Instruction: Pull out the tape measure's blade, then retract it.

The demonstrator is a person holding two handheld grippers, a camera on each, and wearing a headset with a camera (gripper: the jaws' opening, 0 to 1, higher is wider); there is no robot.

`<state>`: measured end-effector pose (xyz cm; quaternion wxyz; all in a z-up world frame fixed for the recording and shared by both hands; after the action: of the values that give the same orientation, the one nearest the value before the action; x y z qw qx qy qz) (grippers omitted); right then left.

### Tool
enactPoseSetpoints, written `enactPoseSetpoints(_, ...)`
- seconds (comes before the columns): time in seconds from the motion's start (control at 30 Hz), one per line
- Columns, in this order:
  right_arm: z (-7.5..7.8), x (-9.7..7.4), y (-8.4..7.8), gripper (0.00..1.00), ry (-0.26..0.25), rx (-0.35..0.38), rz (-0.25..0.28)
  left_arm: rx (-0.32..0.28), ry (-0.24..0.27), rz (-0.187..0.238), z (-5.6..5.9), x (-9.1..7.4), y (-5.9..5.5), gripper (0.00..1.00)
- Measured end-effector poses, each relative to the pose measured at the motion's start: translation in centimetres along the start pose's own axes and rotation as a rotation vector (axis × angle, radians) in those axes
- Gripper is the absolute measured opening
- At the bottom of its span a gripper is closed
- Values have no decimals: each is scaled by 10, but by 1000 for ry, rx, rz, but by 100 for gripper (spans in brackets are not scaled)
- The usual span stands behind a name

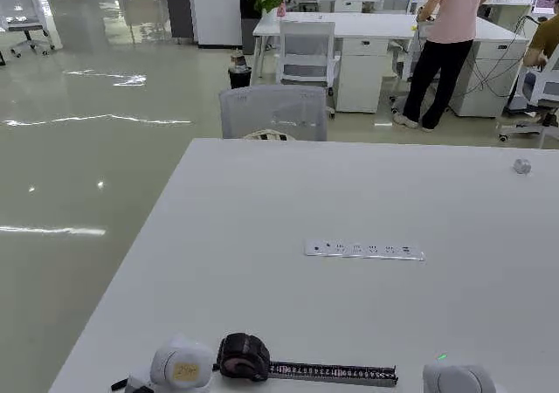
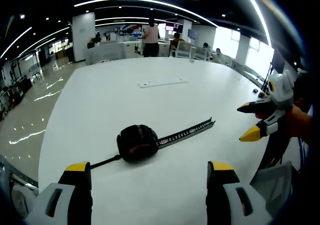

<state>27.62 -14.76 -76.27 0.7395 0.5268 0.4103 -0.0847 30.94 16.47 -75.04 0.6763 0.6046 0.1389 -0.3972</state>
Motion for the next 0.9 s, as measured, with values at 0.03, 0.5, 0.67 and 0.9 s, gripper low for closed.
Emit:
enactPoseSetpoints(0.03,-1,-2,1,89,-1,3,3,1,1,6,0,-2,1,93)
enactPoseSetpoints(0.5,-16,-27,8,95,9,30,18,-117,68,10,18,-27,-8,98)
enactPoseSetpoints(0.67,-25,-35,9,98,13,31,15,-126,73,-3,18,-31,-13,99)
enactPoseSetpoints(0.9,-34,-45,11,100,12,25,18,-125,86,9,20,-46,-12,100)
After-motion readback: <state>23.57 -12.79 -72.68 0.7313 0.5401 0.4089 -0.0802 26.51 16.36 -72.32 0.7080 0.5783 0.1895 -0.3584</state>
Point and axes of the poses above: the centre of the closed fingertips' face, and the gripper's own axes: x roughly forward along the fingers, z roughly to its right, y roughly out of its top, the point moved 10 cm from there along -x, roughly backward along the fingers, and after that the axes turned 13 degrees about -x, right-handed, at the moved point
